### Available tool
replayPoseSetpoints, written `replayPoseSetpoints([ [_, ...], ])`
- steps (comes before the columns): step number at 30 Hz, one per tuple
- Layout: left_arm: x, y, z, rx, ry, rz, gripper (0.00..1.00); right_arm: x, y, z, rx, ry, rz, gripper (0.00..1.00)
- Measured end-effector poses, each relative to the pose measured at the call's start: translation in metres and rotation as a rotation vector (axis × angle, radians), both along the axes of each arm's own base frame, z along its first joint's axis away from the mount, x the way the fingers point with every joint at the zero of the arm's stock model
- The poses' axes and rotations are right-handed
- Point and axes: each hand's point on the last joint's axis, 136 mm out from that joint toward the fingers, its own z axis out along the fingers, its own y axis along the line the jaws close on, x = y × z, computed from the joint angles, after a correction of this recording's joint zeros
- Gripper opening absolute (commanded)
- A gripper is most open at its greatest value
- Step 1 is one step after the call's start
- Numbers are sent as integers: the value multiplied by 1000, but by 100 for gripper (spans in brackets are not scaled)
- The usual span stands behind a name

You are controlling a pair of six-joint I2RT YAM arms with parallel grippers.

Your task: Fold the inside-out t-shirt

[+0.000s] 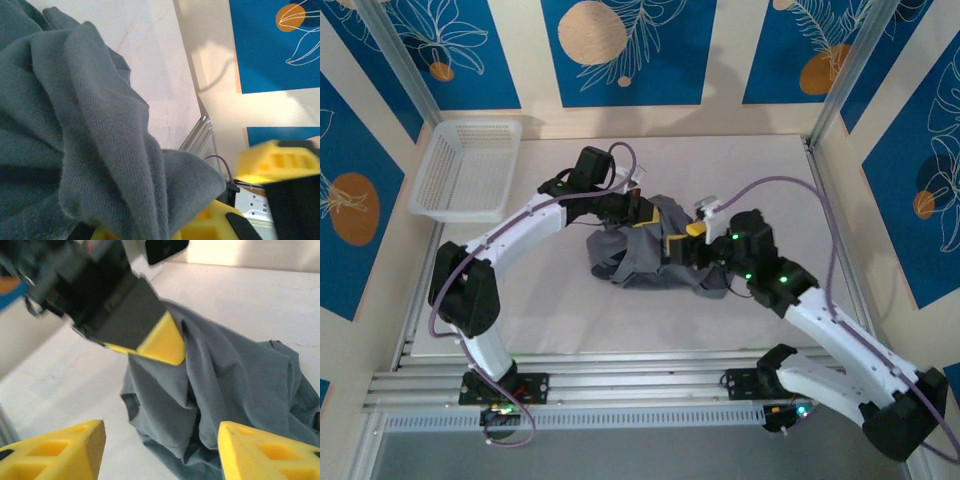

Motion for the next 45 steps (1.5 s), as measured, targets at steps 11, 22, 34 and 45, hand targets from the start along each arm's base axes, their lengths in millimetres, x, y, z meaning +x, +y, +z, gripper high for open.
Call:
replayPoseSetpoints([
  [11, -4, 8, -4, 44, 19, 20, 0, 58, 4, -80, -385, -140, -63, 13],
  [22, 28, 59, -24, 277, -123, 93, 0, 10, 35, -16, 76, 19, 256, 0],
  [34, 39, 130, -104, 586, -207, 152, 62, 5, 39, 14, 328, 253, 373, 0],
  [45, -20, 99, -10, 464, -462, 185, 29, 15, 41, -1, 338, 353, 349, 0],
])
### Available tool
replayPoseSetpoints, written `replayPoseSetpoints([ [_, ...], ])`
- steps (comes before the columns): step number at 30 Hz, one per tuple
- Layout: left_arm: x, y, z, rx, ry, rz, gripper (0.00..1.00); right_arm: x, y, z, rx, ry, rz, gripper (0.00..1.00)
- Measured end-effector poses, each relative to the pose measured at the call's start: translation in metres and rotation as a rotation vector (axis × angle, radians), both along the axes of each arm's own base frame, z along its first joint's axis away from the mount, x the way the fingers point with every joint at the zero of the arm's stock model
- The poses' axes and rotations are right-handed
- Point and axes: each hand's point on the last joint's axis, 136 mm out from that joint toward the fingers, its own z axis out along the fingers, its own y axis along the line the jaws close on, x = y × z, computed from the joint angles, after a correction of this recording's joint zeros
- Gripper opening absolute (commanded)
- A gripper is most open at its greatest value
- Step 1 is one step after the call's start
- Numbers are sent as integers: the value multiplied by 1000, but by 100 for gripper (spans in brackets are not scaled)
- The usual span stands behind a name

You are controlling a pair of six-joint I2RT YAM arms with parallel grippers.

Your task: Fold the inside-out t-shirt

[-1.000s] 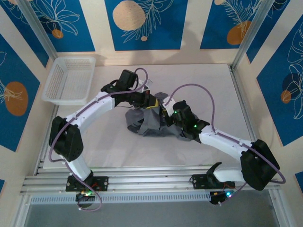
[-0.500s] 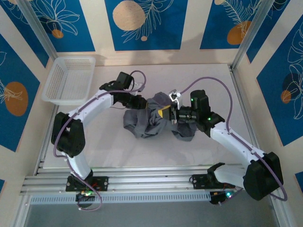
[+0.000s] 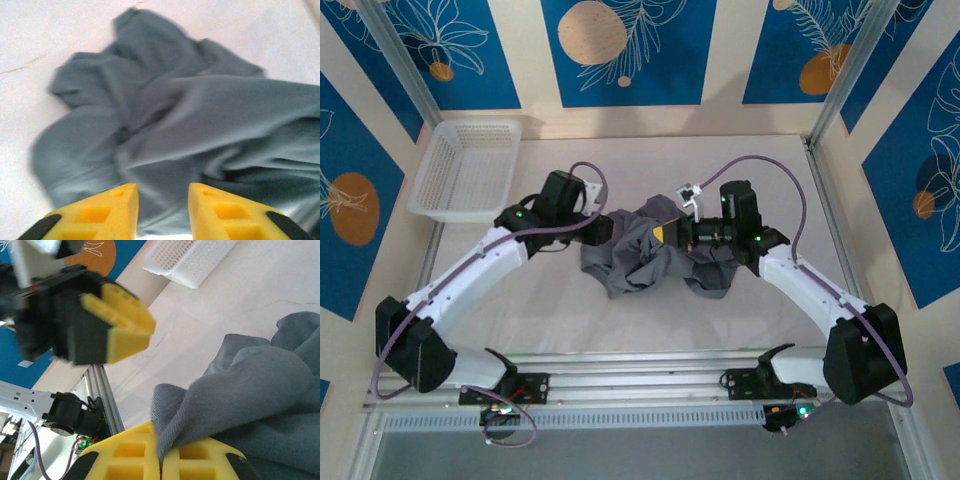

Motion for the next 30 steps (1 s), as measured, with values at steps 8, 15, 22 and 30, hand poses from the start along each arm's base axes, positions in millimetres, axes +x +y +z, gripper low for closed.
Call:
replayPoseSetpoints([
  [8, 6, -44, -67, 45, 157, 14, 56, 0, 1, 1, 2, 41, -5, 0],
  [15, 23, -42, -121, 139, 226, 98, 56, -9, 6, 3, 10, 70, 30, 0],
  [22, 43, -68, -107, -106, 278, 46, 0, -7, 0, 3, 23, 112, 20, 0],
  [30, 34, -83, 1, -597, 337, -101, 0, 49, -64, -81, -110, 362, -256, 29],
])
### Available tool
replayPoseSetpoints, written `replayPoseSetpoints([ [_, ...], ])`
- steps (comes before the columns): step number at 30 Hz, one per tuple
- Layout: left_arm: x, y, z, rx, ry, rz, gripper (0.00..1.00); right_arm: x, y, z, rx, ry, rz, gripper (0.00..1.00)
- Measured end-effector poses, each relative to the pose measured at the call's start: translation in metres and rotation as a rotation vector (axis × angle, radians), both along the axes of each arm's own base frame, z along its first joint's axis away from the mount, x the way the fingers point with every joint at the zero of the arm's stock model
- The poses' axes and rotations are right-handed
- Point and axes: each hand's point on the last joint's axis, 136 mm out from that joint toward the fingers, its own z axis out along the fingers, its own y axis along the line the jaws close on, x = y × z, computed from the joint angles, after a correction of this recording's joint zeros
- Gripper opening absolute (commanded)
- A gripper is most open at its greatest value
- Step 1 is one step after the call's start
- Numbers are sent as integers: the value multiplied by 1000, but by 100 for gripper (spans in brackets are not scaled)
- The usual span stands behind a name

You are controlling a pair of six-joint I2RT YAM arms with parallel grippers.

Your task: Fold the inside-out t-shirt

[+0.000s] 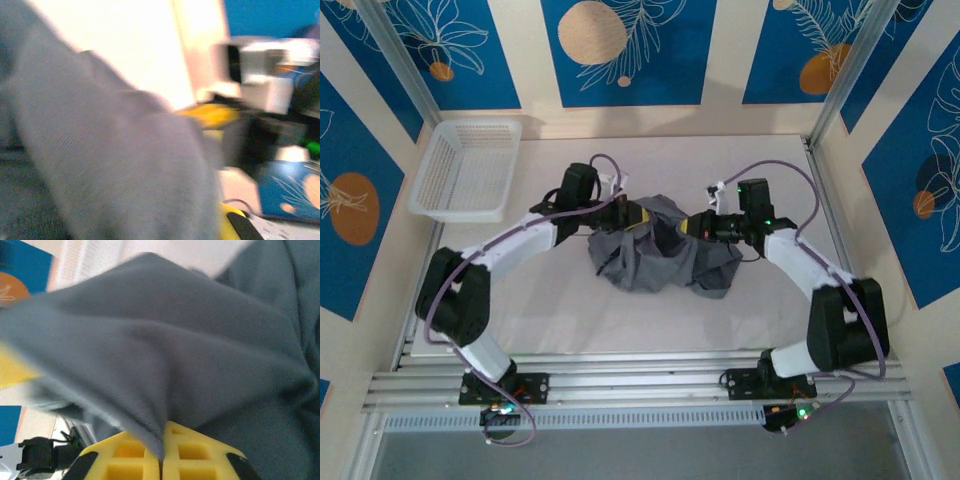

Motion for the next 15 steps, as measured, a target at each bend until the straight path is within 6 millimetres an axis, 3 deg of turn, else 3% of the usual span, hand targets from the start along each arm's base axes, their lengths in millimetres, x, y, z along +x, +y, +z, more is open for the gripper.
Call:
replayPoseSetpoints([
  [2, -9, -3, 29, -71, -29, -33, 0, -11, 7, -14, -13, 61, 35, 38],
  [5, -18, -4, 48, -120, -46, -64, 0, -19, 10, -5, -38, 38, 38, 44],
  [8, -20, -5, 43, -126, -17, -72, 0, -17, 2, 25, -126, -142, -14, 48],
  [11, -20, -6, 34, -118, 15, -73, 0, -24, 3, 58, -248, -435, -33, 59],
  [15, -20, -6, 30, -111, 27, -72, 0, -43, 17, 68, -387, -763, 29, 70],
])
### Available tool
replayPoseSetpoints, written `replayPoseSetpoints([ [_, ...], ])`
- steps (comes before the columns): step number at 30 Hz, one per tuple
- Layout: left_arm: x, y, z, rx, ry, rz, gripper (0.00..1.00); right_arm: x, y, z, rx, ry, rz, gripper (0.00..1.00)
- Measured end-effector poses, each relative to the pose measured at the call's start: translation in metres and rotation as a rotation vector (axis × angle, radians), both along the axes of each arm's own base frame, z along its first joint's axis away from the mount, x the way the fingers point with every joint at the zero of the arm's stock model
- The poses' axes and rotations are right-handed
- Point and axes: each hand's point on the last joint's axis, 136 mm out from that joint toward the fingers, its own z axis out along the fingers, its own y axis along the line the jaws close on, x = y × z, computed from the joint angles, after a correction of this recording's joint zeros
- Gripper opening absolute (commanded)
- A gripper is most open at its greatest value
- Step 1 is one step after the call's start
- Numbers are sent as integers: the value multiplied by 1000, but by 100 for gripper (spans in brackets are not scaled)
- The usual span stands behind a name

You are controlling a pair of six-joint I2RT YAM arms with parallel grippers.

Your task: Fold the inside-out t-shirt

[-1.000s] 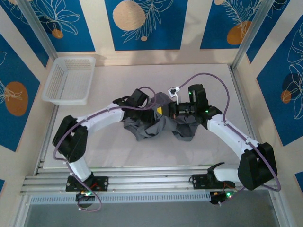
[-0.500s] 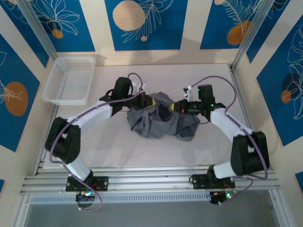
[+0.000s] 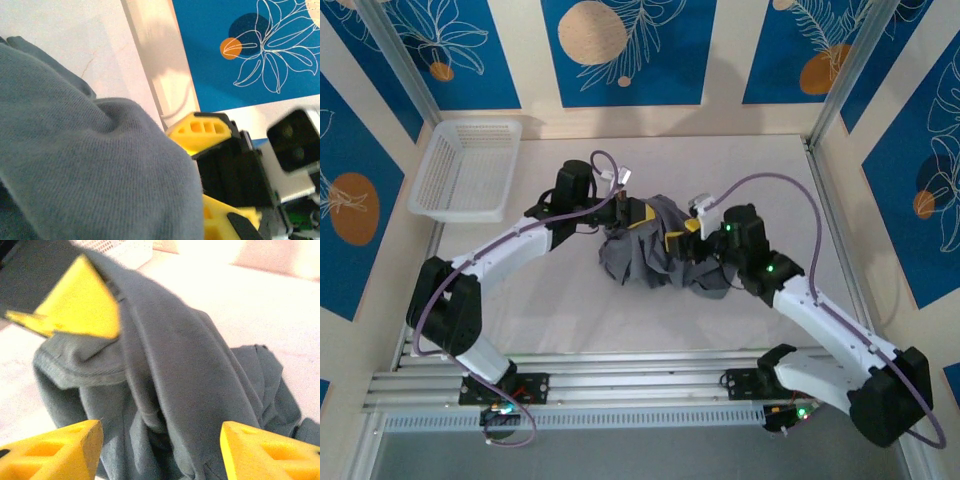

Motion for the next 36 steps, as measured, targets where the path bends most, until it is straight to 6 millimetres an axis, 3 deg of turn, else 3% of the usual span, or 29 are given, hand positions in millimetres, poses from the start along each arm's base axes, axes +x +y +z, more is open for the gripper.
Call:
replayPoseSetpoints([
  [5, -2, 1, -3, 10, 15, -4, 0, 18, 7, -23, -195, -124, 15, 71],
  [7, -3, 1, -4, 16, 19, -6, 0, 29, 10, -38, -251, -119, 14, 64],
  [10, -4, 1, -5, 22, 22, -10, 0, 41, 16, -51, -286, -96, 22, 27],
  [11, -4, 2, -7, 28, 27, -11, 0, 44, 17, -53, -283, -86, 21, 6],
  [12, -5, 2, -8, 37, 27, -14, 0, 46, 20, -52, -268, -71, 28, 0],
  [16, 0, 13, -17, 169, -4, 10, 0, 45, 26, -38, -150, 33, 87, 0],
  [20, 35, 38, -31, 360, -115, 91, 2, 20, 38, -9, 84, 187, 264, 0],
  [24, 58, 60, -78, 455, -71, 101, 23, -8, 44, 24, 320, 306, 407, 0],
  [28, 60, 75, -105, 491, -28, 112, 54, -19, 36, 32, 421, 387, 418, 0],
  [32, 50, 89, -90, 499, -69, 140, 62, -11, 30, 32, 468, 441, 366, 0],
  [36, 21, 107, -41, 465, -165, 208, 63, 5, 24, 19, 477, 510, 254, 0],
])
